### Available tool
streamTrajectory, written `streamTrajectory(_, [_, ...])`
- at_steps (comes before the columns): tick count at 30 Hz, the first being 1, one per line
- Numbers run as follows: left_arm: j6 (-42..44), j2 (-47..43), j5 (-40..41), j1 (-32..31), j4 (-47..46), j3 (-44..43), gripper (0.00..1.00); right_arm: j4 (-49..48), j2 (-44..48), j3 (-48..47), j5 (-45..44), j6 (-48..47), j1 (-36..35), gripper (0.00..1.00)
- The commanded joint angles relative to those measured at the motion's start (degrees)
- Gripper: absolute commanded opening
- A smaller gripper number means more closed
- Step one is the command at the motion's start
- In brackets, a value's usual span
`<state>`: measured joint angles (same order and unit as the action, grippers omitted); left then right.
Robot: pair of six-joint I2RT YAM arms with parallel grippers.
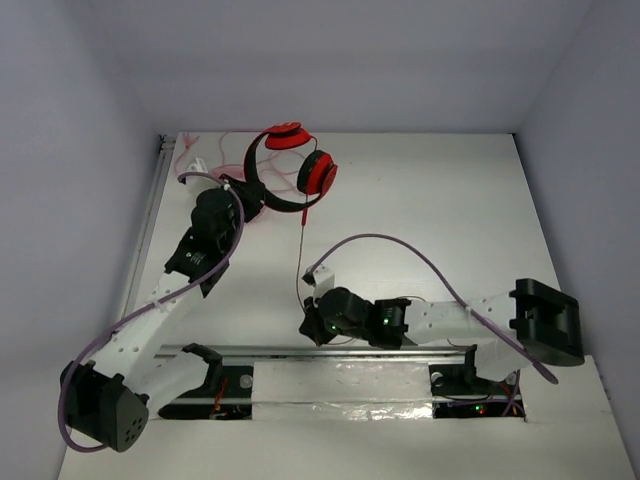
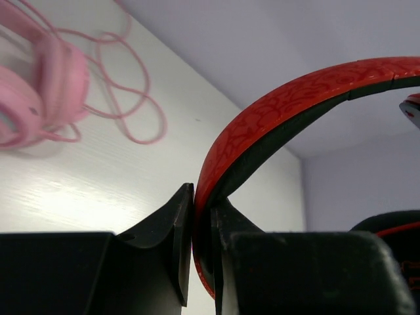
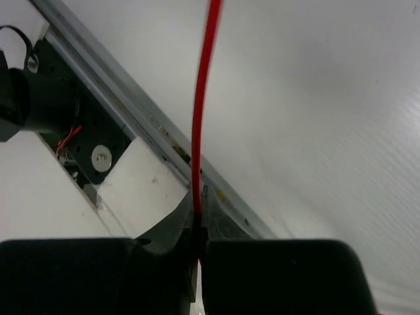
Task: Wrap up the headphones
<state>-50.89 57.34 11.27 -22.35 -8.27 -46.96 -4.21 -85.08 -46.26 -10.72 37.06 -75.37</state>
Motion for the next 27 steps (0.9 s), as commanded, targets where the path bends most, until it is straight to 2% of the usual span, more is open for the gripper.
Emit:
streamTrajectory(1, [9.39,-1.53,16.49,-4.27,2.99,-4.63,0.00,10.34,4.65,-4.44,-7.29,1.00,-3.89,0.00])
streamTrajectory(4, [13.18,-0.22,21.68,-9.26,7.21,-5.07,0.00,17.81,8.08,-6.03,-9.67,2.23,-7.85,0.00])
streamTrajectory(8, [15.82,3.03,30.11,-16.47,12.31,-4.28,0.00,25.90,12.03,-9.54,-10.90,2.67,-9.35,0.00])
streamTrajectory(14, [14.60,8.92,31.97,-25.98,20.83,-2.44,0.00,36.01,15.64,-15.95,-14.84,-2.25,-9.35,0.00])
streamTrajectory(19, [14.16,8.40,27.42,-32.31,23.39,2.04,0.00,41.21,16.79,-19.74,-21.00,-6.55,-9.35,0.00])
streamTrajectory(23, [15.03,5.25,20.48,-33.11,23.65,4.07,0.00,42.96,16.09,-20.27,-25.83,-7.26,-9.35,0.00])
streamTrajectory(27, [17.84,2.51,14.14,-33.11,24.09,5.04,0.00,40.87,18.10,-17.99,-26.98,-8.49,-6.55,0.00])
